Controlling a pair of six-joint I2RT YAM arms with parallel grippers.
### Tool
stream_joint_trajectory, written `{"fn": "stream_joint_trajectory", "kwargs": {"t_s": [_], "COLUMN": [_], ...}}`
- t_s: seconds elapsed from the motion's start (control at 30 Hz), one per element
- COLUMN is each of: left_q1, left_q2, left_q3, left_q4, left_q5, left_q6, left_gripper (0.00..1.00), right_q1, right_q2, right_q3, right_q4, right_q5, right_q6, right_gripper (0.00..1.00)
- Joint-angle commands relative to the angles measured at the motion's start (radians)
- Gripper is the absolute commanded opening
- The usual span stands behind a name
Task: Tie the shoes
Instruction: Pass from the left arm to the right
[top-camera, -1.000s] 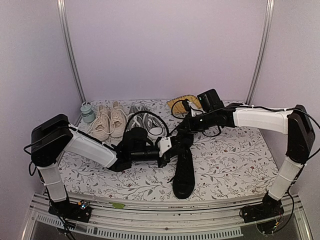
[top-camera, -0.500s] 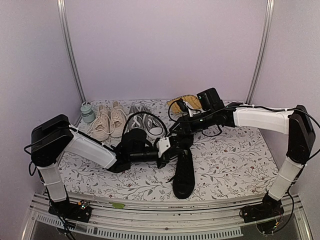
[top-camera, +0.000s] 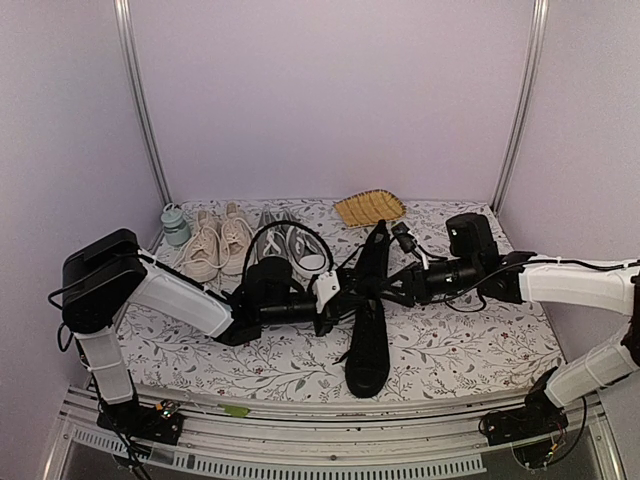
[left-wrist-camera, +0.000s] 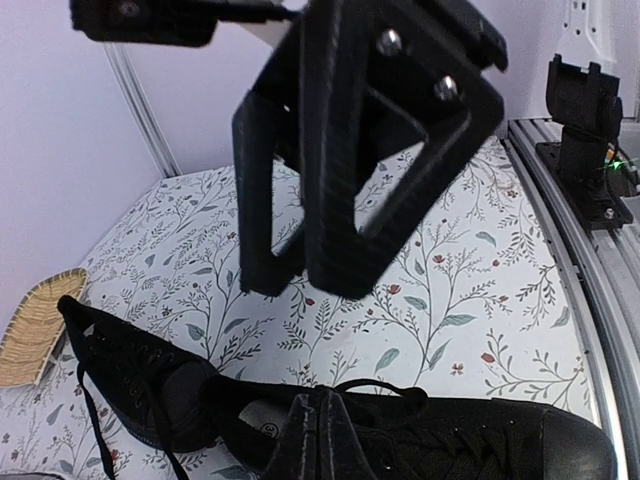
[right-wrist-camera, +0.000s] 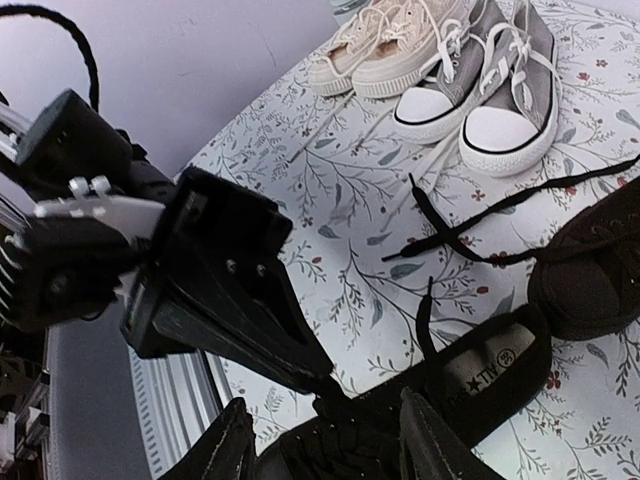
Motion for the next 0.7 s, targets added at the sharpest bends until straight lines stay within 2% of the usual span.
{"fn": "stream_joint_trajectory", "kwargs": {"t_s": [0.0,0.1,0.2,0.5,0.6,0.67], "left_q1": [0.004,0.005,0.004,0.004,0.004,0.005], "left_q2": [0.013,0.012,0.012,0.019,0.024,0.025], "left_q3": [0.024,0.024,0.024,0.033,0.04,0.042], "left_q4": [0.027,0.02,0.015,0.011,0.011,0.011], "left_q5": [-0.004,-0.005,-0.005,-0.006,-0.002,0.002], "left_q6": [-0.019,-0.024,-0.026,-0.03,-0.031,-0.032], "left_gripper": [0.0,0.0,0.0,0.0,0.0,0.0], "right_q1": [0.055,0.125,0.133,0.139,0.147,0.148], "right_q2": [-0.02,-0.004,0.024,0.104,0.109,0.116], "right_q3": [-0.138,-0.177,-0.184,-0.165,-0.163,-0.161], "right_q4": [0.271,0.343,0.38,0.376,0.378,0.382], "right_q5": [0.086,0.19,0.225,0.232,0.239,0.239], "right_q6": [-0.052,-0.134,-0.166,-0.173,-0.176,-0.175], "right_gripper": [0.51,0.5,0.47,0.33,0.31,0.26]}}
